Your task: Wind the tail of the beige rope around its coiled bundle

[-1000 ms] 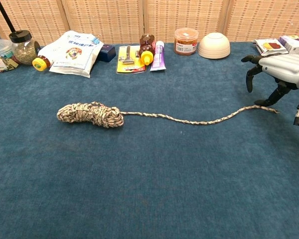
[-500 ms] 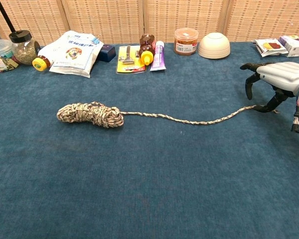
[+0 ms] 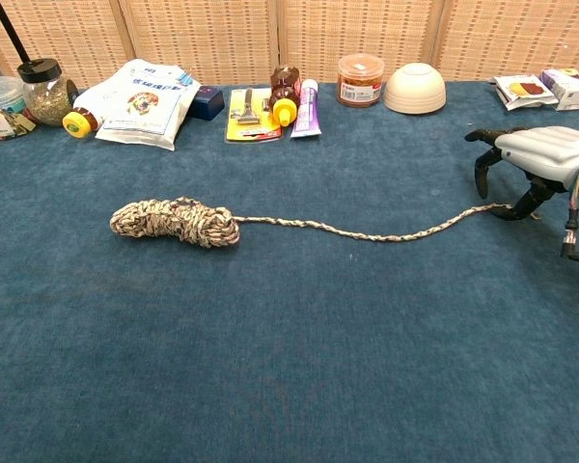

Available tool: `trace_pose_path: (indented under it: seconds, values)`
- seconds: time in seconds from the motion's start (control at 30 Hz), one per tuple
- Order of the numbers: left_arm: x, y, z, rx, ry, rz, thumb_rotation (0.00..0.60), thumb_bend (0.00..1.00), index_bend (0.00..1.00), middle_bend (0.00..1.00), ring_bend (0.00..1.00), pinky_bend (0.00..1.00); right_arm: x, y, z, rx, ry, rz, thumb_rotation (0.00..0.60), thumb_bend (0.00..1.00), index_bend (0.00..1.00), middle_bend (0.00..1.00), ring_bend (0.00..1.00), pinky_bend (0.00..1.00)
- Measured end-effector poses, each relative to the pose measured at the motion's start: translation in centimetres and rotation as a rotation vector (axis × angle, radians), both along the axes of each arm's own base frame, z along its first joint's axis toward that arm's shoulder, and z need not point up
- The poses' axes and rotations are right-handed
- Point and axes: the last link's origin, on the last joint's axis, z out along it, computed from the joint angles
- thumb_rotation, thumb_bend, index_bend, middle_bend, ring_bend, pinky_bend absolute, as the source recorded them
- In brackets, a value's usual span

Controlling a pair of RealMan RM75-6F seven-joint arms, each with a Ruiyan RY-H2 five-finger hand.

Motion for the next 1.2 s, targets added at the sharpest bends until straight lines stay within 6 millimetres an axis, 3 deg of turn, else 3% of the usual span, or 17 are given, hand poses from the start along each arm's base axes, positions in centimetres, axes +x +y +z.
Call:
trace_pose_path:
  seconds: [1.2]
  values:
    - [-0.03, -0.04, -0.14, -0.011, -0.001, 0.002, 0.600, 0.08, 0.00, 0.00, 0.00, 0.00, 0.00, 0.09, -0.86, 0.022, -0.005, -0.008, 0.600, 0.44, 0.53, 0.00, 0.00, 0.00]
